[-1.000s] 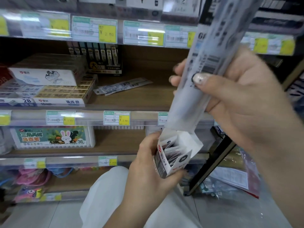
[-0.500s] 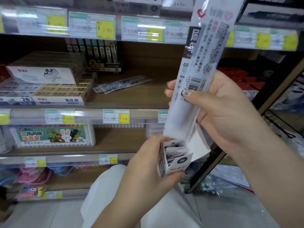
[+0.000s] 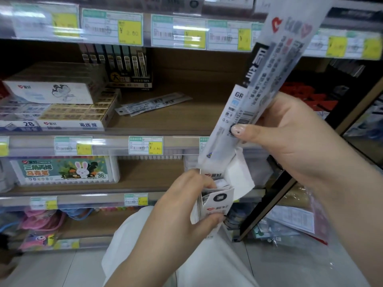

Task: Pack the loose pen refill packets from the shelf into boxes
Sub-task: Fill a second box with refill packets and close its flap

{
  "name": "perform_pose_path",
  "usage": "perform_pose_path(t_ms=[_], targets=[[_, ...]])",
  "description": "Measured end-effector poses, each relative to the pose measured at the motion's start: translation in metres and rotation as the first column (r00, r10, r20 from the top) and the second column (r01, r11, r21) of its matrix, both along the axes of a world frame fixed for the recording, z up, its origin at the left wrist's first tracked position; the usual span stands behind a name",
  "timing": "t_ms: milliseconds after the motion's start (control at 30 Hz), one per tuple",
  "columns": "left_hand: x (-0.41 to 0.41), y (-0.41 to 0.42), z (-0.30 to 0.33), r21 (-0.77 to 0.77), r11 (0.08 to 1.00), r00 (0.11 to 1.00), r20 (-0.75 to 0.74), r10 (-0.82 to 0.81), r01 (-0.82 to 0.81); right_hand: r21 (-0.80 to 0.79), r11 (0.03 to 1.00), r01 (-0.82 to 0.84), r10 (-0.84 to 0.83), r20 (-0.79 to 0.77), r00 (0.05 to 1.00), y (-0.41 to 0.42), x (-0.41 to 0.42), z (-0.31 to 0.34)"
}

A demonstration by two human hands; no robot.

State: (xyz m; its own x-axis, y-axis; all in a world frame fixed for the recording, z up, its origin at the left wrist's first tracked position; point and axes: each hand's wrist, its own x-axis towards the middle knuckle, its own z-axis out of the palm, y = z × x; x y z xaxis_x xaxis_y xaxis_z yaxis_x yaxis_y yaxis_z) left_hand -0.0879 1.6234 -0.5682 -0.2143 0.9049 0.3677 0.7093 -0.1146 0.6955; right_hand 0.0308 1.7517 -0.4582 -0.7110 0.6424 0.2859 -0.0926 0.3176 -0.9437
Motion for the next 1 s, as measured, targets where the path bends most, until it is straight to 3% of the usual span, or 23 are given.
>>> perform_pose_path(t_ms=[100,200,333,467,600,800,900,1000], targets=[[0.001,0.0,0.0,-0.006,1.0,1.0,0.0,0.002,-0.002,0.103,0.994,-0.031,0.027,0.04,0.999,0.0,0.005,0.006],[0.002,0.0,0.0,-0.008,1.0,1.0,0.0,0.016,-0.016,0.094,0.993,-0.072,0.07,0.023,0.997,0.0,0.008,0.011],[0.004,0.0,0.002,-0.022,1.0,1.0,-0.012,-0.012,0.011,0.233,0.968,-0.094,0.059,0.152,0.987,0.001,0.006,0.012],[0.005,0.001,0.002,-0.026,1.0,1.0,0.005,-0.008,0.008,0.272,0.955,-0.116,0.04,0.268,0.963,0.002,0.007,0.016],[0.007,0.0,0.001,-0.023,1.0,1.0,0.012,-0.015,0.016,0.362,0.924,-0.12,-0.022,0.366,0.93,-0.005,0.007,0.026],[0.011,0.001,-0.001,-0.014,1.0,1.0,0.005,-0.026,0.026,0.586,0.8,-0.131,-0.21,0.478,0.853,-0.019,-0.002,0.032],[0.011,0.002,-0.002,-0.006,1.0,1.0,0.003,-0.024,0.024,0.635,0.761,-0.132,-0.273,0.498,0.823,-0.02,-0.008,0.024],[0.007,0.002,-0.004,0.011,1.0,1.0,-0.006,0.0,0.0,0.591,0.793,-0.147,-0.24,0.525,0.817,-0.019,-0.012,0.016]])
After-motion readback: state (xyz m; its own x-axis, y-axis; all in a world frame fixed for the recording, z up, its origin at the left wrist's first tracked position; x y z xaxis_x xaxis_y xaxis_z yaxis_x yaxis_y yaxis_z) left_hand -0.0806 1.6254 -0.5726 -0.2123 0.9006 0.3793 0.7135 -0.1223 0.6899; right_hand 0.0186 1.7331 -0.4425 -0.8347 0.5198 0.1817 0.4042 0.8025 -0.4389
